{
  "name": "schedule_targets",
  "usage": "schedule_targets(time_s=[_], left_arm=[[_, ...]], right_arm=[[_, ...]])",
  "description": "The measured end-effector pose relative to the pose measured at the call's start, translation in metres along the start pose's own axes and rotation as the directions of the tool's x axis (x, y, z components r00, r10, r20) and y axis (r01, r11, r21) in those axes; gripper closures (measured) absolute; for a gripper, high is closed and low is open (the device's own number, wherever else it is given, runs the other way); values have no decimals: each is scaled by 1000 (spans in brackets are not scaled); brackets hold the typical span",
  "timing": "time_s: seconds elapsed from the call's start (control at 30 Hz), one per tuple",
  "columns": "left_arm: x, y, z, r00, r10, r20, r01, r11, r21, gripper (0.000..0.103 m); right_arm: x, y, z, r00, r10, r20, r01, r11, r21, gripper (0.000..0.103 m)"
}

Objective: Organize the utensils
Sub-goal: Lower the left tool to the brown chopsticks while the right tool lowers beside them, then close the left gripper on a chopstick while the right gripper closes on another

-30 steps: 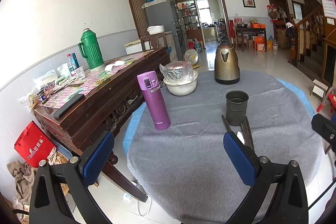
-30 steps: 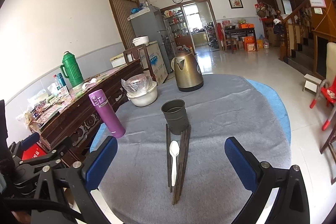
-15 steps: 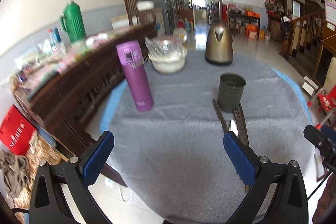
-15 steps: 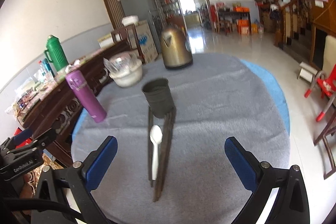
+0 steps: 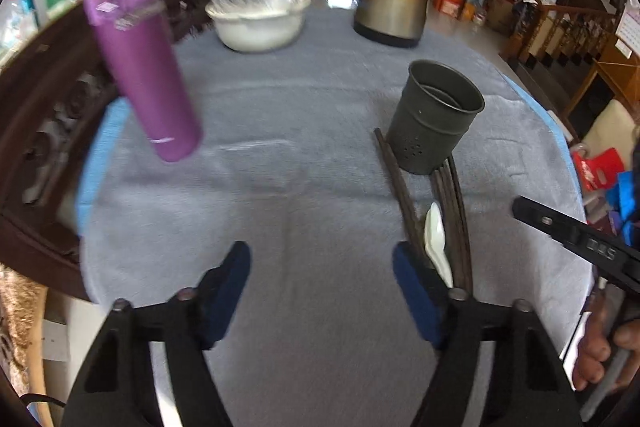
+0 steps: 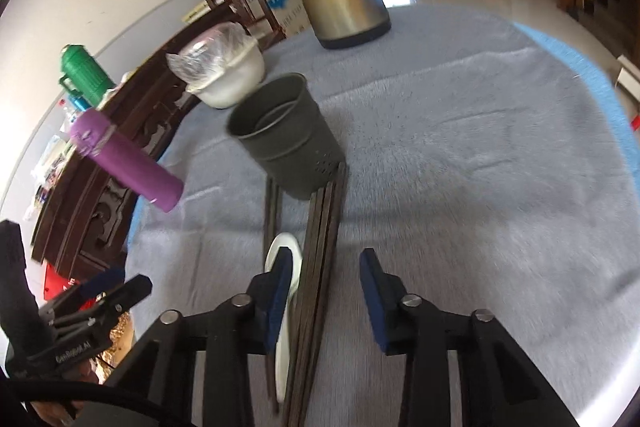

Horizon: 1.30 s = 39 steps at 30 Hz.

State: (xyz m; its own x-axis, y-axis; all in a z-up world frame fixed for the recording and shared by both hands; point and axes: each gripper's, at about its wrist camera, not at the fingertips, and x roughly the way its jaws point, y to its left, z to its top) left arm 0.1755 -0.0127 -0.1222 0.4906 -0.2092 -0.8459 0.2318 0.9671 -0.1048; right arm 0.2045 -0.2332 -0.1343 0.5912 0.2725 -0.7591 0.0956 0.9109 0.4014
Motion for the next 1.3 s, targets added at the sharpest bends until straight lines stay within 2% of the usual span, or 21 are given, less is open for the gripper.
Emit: schedule_targets(time_s=[0.07, 0.13, 0.27, 0.43, 0.57, 0.7, 0.8, 0.87, 1.1, 1.3], left_arm=[[17, -4, 11, 998, -52, -27, 52, 999, 7, 49], [31, -8, 21, 997, -69, -45, 70, 997, 15, 53], [60, -12, 34, 988, -121, -99, 121, 993, -2, 53], [90, -20, 41, 980, -132, -146, 133, 991, 0, 53], [104, -25, 46, 979, -131, -157, 131, 991, -10, 53], [113, -33, 53, 978, -133, -159, 135, 991, 2, 53], [119, -37, 56, 977, -135, -165, 137, 991, -3, 53], [122, -41, 59, 980, -124, -156, 127, 992, 12, 53], [122, -42, 62, 980, -126, -155, 134, 990, 46, 54], [120, -29, 66, 977, -121, -178, 140, 985, 99, 63]], right_arm=[[17, -2, 10, 1000, 5, -20, -5, 1000, 12, 73], [32, -3, 20, 999, -4, -36, 4, 1000, 13, 79], [62, -7, 33, 997, -13, -77, 16, 999, 28, 83], [85, -9, 32, 993, -19, -115, 24, 999, 41, 85], [90, -2, 32, 992, -47, -116, 47, 999, -3, 86], [88, 2, 33, 990, -88, -111, 82, 995, -52, 86], [86, -3, 31, 980, -154, -124, 145, 987, -74, 89], [82, -13, 30, 982, -139, -129, 134, 990, -47, 92], [83, -21, 33, 982, -120, -146, 121, 993, -2, 90], [90, -15, 40, 981, -129, -146, 126, 992, -30, 88]])
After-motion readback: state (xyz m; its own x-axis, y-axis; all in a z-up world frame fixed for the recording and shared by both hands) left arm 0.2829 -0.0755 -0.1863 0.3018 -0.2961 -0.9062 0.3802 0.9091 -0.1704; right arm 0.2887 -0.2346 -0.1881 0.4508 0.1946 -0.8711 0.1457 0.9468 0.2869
